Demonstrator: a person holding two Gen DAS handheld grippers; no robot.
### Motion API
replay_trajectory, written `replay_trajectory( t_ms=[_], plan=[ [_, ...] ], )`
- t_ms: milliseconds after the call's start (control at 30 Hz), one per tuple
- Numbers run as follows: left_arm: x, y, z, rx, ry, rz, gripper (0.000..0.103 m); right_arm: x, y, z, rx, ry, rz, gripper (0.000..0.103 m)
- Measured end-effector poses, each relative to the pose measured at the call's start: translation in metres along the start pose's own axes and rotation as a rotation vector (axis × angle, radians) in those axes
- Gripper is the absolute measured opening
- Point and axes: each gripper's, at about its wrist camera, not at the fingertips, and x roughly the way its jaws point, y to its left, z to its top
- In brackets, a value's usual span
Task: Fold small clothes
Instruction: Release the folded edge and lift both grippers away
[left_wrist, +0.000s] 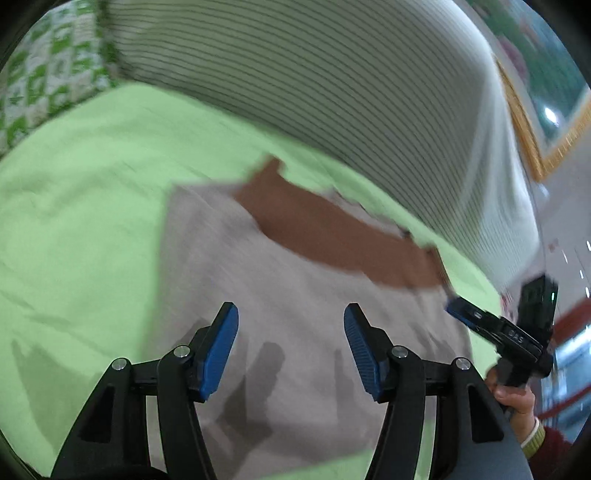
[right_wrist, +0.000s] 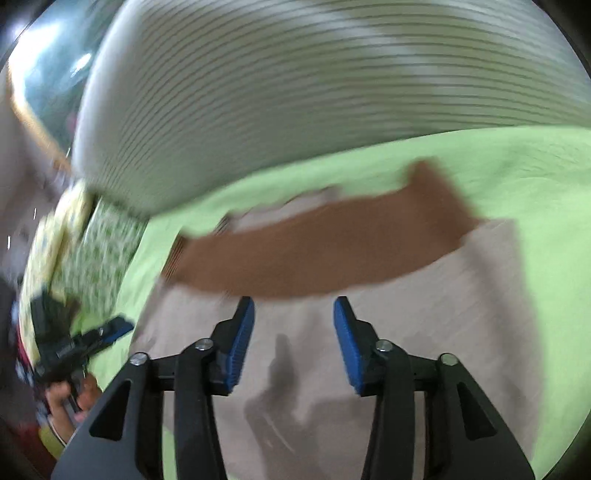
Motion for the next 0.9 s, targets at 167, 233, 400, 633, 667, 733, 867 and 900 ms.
replay_trajectory(
  t_ms=[167,233,400,633,667,733,867,900],
  plan=[
    [0.028,-0.009,-0.019,0.054,0.069,0.059,0.062,0.039,0.011,-0.018,-0.057,0.149,0.016,0.055],
    [0.031,0.005,-0.022,0.026,0.085,0.091,0.061,0.042,-0.015,-0.013,-0.001,0.155,-0.113,0.055],
    [-0.006,0.022,-0.028,-0.062,0.032,0.147,0.07,-0.001,-0.063,-0.003,0.205,0.046,-0.158,0.055],
    [-0.072,0.054,-0.094,-0.418,0.019,0.24,0.086,-0.027,-0.053,-0.01,0.24,-0.028,-0.09,0.056],
    [-0.071,0.058,-0.103,-0.464,0.04,0.231,0.086,-0.023,-0.046,-0.008,0.244,-0.031,-0.087,0.056],
    [-0.059,0.062,-0.115,-0.528,0.068,0.204,0.086,-0.023,-0.038,-0.015,0.249,-0.028,-0.078,0.057],
    [-0.041,0.063,-0.112,-0.581,0.05,0.175,0.086,-0.015,-0.03,-0.02,0.234,-0.003,-0.07,0.057],
    [-0.036,0.062,-0.104,-0.582,0.037,0.17,0.086,-0.014,-0.028,-0.02,0.225,-0.001,-0.072,0.057]
  ],
)
